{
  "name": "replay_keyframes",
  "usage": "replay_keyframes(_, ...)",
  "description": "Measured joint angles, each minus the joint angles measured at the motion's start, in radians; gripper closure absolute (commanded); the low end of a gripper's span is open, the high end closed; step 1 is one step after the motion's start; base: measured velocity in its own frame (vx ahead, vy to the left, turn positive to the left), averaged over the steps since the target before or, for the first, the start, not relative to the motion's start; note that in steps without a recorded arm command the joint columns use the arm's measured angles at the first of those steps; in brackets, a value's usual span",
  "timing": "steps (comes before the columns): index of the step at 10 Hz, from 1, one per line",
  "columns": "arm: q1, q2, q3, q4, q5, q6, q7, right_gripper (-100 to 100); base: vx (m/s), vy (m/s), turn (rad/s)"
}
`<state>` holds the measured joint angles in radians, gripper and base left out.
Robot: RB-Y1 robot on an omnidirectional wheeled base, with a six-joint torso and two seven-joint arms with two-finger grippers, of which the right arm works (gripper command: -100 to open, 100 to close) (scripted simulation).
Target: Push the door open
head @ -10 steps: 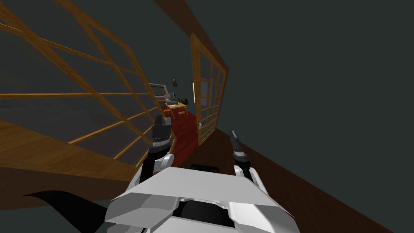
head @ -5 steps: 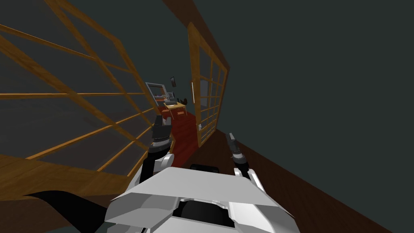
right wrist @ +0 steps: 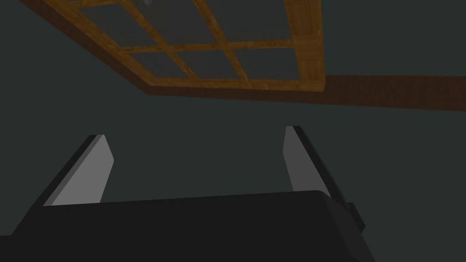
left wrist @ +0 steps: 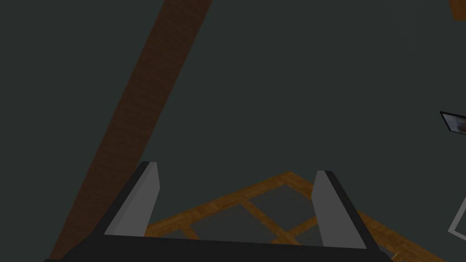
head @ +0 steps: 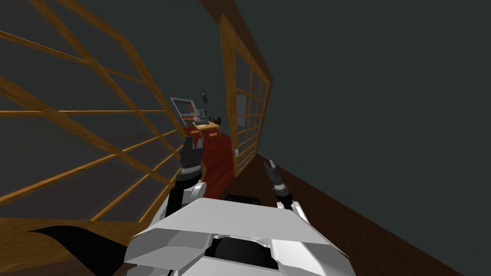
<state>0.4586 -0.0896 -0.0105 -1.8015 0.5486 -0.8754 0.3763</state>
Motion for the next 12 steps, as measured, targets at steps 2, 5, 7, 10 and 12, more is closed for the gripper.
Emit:
replay_keyframes(2,0.003,-0.006,0.001,0.043,0.048,-0.034,0.036,-100,0.13,0.034,-0.023)
replay_keyframes(5,-0.002,-0.01,-0.002,0.108,0.098,-0.08,0.079,-100,0.094,0.026,-0.02)
replay_keyframes(7,0.002,-0.012,-0.002,0.141,0.13,-0.109,0.107,-100,0.097,0.023,-0.022)
replay_keyframes(10,-0.005,-0.017,-0.003,0.195,0.18,-0.144,0.143,-100,0.096,0.031,-0.02)
replay_keyframes(12,-0.01,-0.016,-0.004,0.243,0.211,-0.176,0.174,-100,0.112,0.044,-0.029)
